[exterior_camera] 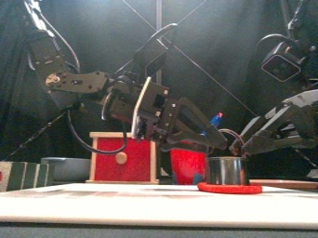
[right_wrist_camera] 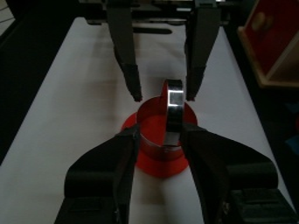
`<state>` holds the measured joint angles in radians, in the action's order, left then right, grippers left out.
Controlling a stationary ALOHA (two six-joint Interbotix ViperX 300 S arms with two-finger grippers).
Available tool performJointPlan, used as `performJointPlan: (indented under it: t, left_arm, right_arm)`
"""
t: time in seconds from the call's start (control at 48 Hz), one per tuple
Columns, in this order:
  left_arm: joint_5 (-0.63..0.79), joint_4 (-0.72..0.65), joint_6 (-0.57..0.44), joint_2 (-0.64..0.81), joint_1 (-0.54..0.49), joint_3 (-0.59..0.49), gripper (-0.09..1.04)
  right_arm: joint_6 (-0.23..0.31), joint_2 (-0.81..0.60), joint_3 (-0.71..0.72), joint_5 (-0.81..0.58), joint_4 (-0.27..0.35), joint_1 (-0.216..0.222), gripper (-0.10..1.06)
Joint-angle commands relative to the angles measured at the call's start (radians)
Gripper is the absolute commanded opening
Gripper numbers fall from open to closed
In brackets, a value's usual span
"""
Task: Get the cutter from the drawer then cut the dough then place the extra dough in the bowl
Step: Cut the dough
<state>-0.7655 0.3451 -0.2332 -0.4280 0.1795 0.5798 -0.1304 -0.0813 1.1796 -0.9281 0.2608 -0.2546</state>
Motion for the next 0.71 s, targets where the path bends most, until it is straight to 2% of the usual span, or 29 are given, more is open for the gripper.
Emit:
performJointPlan:
  t: [0.021,0.292,0.708]
  left_arm:
    - [0.002,-0.005,0.000,0.011,-0.005,-0.026,0.85]
    - [0.018,0.011,-0.002,0.011,-0.014,-0.025,0.85]
    - [0.023,0.011,0.000,0.005,-0.017,-0.028,0.85]
  right_arm:
    - [-0.002,0.035,-0.021,0.002,0.005,0.006,0.78]
    - [-0.002,0.035,-0.025,0.005,0.064,0.028,0.78]
    - [-0.009,0.037,-0.029,0.006,0.057,0.028,0.75]
